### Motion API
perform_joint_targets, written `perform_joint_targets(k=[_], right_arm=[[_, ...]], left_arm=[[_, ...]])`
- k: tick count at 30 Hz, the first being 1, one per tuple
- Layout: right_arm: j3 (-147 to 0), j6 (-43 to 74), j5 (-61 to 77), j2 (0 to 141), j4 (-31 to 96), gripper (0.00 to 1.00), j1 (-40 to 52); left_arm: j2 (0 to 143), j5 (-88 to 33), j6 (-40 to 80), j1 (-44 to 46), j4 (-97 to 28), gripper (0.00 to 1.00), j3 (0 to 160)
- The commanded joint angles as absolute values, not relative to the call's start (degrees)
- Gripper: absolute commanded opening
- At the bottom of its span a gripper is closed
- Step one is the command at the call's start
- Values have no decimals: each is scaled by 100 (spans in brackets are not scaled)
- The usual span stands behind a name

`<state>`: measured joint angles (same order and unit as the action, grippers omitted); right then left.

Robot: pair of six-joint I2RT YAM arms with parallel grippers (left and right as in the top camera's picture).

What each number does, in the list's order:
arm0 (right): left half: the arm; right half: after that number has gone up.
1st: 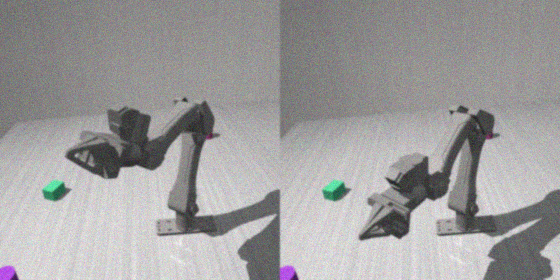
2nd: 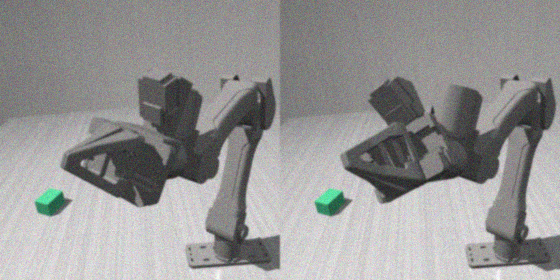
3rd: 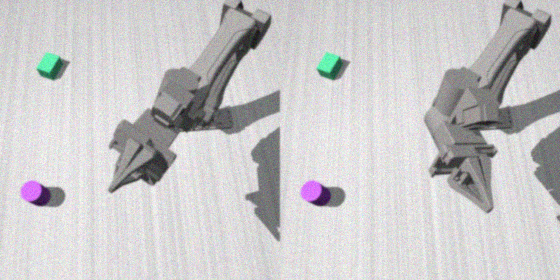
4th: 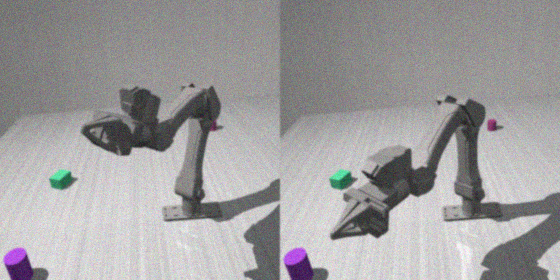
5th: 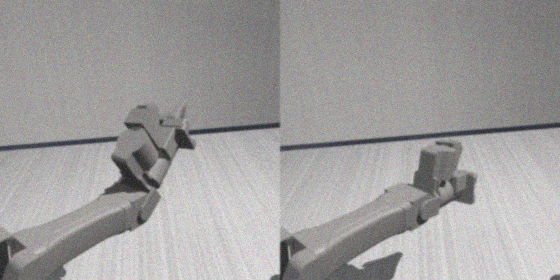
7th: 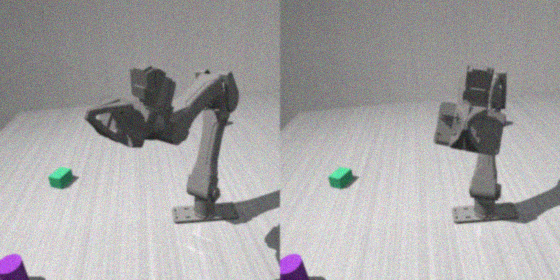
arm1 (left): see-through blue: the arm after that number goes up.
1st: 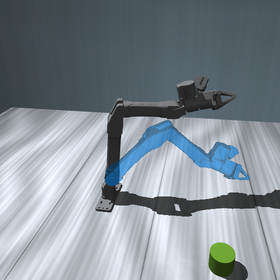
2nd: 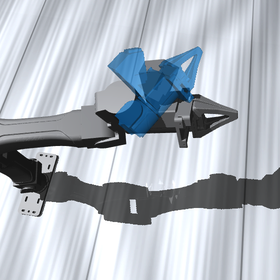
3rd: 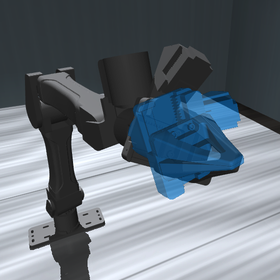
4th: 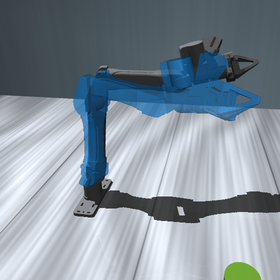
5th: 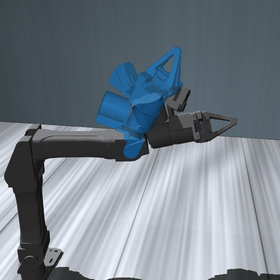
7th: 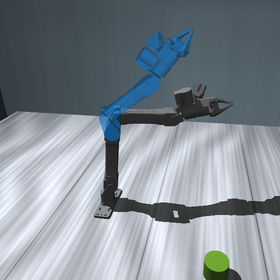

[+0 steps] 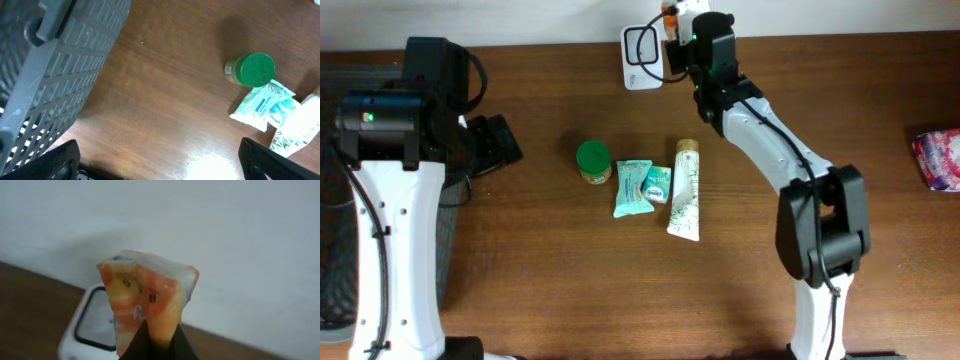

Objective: Scan the item barcode
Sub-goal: 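Raise the orange box in front of the white scanner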

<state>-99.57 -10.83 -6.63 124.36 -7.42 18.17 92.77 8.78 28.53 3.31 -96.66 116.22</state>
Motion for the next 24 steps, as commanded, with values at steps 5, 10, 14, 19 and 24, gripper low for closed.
perform_joint_targets(k=[5, 10, 14, 19, 24], right_arm=[[-10055, -2871, -714, 13161, -1245, 4, 2150], [-10055, -2867, -563, 13181, -1586, 4, 2287], [-10057, -2633, -613, 13421, -1868, 4, 2285], [-10057, -2213, -884, 13452, -1844, 4, 2285], [-10055, -4351, -1942, 13452, -1798, 4, 2281]], left_arm=[[9185, 880, 2926, 309, -9671, 99, 11684], [9185, 878, 2926, 309, -9673, 99, 11684], [9185, 878, 2926, 309, -9673, 99, 11684], [9185, 878, 2926, 309, -9673, 99, 11684], [9185, 880, 2926, 309, -9673, 99, 11684]])
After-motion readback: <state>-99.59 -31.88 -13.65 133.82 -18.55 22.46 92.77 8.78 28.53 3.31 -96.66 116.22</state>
